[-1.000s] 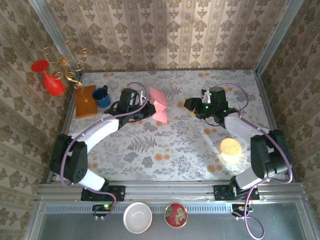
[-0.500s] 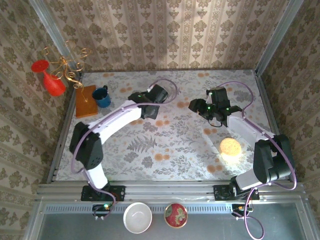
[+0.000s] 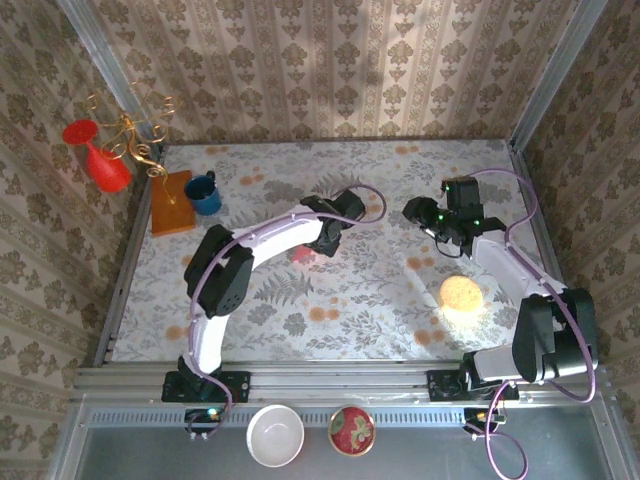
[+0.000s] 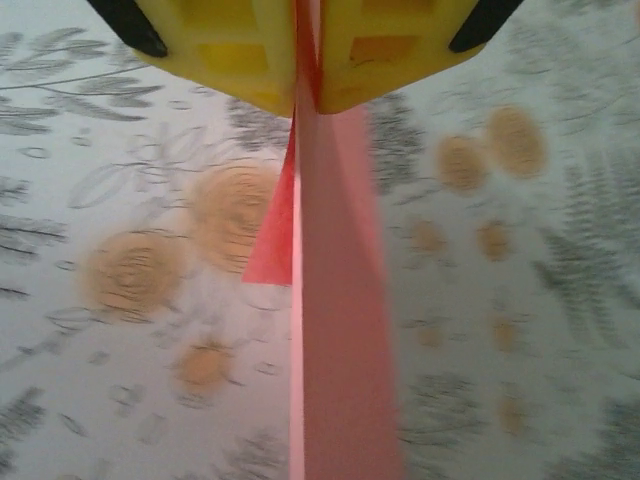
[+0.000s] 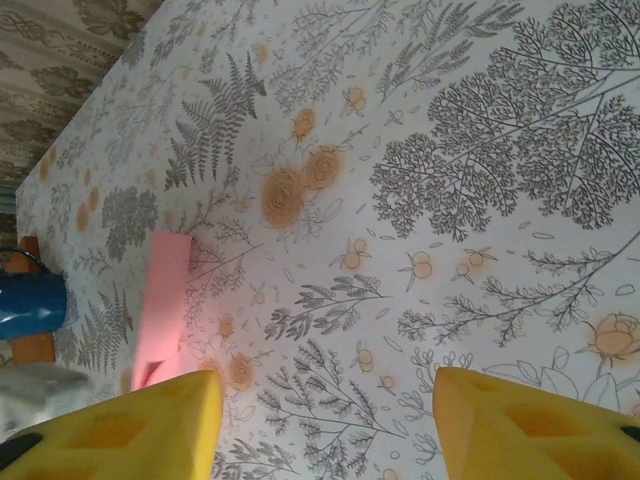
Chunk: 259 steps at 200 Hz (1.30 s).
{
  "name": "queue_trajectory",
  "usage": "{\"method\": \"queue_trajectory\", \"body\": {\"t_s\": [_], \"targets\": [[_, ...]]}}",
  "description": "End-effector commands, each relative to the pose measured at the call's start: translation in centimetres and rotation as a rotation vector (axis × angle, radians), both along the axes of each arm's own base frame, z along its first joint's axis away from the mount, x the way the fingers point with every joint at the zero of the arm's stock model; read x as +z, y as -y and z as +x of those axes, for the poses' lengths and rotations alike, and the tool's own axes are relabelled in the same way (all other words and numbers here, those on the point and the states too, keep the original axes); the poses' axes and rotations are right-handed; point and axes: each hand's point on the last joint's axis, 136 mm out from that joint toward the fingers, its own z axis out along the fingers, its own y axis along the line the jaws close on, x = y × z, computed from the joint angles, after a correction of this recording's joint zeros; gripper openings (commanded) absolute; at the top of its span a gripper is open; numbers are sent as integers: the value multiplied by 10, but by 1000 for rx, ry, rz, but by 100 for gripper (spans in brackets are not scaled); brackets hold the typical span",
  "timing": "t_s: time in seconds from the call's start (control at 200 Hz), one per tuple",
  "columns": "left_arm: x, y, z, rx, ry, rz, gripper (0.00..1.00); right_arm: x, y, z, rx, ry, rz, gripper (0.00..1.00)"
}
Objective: Fold a paper plane with a square sheet of paper (pick it up from the middle)
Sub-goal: Turn over the paper at the center of the table, then rotate the triangle at the center of the table.
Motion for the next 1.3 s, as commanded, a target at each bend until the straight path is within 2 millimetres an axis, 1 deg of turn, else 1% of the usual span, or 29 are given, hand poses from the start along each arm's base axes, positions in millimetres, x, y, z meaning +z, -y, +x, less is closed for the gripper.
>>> {"method": "queue_trajectory", "body": {"t_s": [0.0,0.075,0.15,0.24,0.25,0.265,0.31,0.37,0.45,0.465,0.53,0.645,0.68,0.69,0.7,0.705,0.715,0.72,0.75,0.795,0.805,0.815,0.845,0.88,0.955,1.03,1.185,1.29], "targets": [[-15,36,-18,13,-132,-193,21,-5,7,-6,-21,-25,-23,59],[-21,55,-28,-4,-214,-331,28,-3,5,-5,-5,-21,-20,59],[-17,61,-30,2,-246,-423,35,-1,1,-3,8,-18,-6,59],[-6,60,-29,29,-276,-549,45,2,-4,-2,22,-15,7,59],[-3,60,-27,33,-272,-567,46,-5,-5,-1,25,-35,6,59],[0,60,-27,37,-280,-594,47,-8,-7,-2,31,-43,7,59],[11,60,-25,48,-288,-672,49,-10,-12,-1,51,-54,4,59],[25,55,-23,65,-282,-753,55,-12,-24,-2,92,-65,-9,59],[40,42,-17,109,-257,-825,60,-18,-45,-5,154,-86,-31,58],[39,36,-16,126,-256,-830,61,-20,-51,-6,169,-92,-35,58],[44,18,-11,180,-230,-867,64,-27,-73,-10,225,-110,-47,57],[44,-22,-5,301,-179,-899,69,-43,-124,-19,342,-151,-50,53],[40,-36,-4,346,-165,-898,70,-49,-139,-23,373,-164,-47,51],[40,-40,-4,358,-159,-899,71,-49,-141,-23,377,-166,-47,51],[39,-44,-4,371,-155,-898,72,-51,-148,-25,392,-170,-46,51],[39,-45,-4,376,-153,-897,72,-51,-148,-25,392,-170,-46,51],[38,-49,-4,388,-149,-898,73,-53,-155,-26,406,-172,-45,50],[38,-51,-4,394,-147,-898,73,-53,-155,-26,406,-172,-45,50],[37,-60,-4,418,-132,-900,76,-59,-170,-30,437,-187,-48,49],[36,-68,-9,433,-119,-898,80,-65,-185,-34,468,-202,-52,48],[36,-76,-5,456,-106,-899,81,-66,-189,-35,475,-206,-52,47],[37,-80,-4,464,-98,-900,82,-67,-193,-36,482,-209,-53,47],[35,-88,-5,481,-86,-894,86,-72,-204,-39,505,-219,-55,46],[34,-95,-6,499,-75,-892,89,-75,-213,-42,523,-226,-59,45],[34,-107,-8,524,-56,-902,95,-84,-227,-44,550,-246,-68,44],[33,-114,-9,536,-42,-909,100,-91,-233,-44,564,-264,-90,43],[30,-120,-8,554,-40,-904,100,-107,-239,-44,588,-299,-119,43],[27,-118,-7,547,-52,-900,100,-118,-241,-46,609,-330,-129,43]]}}
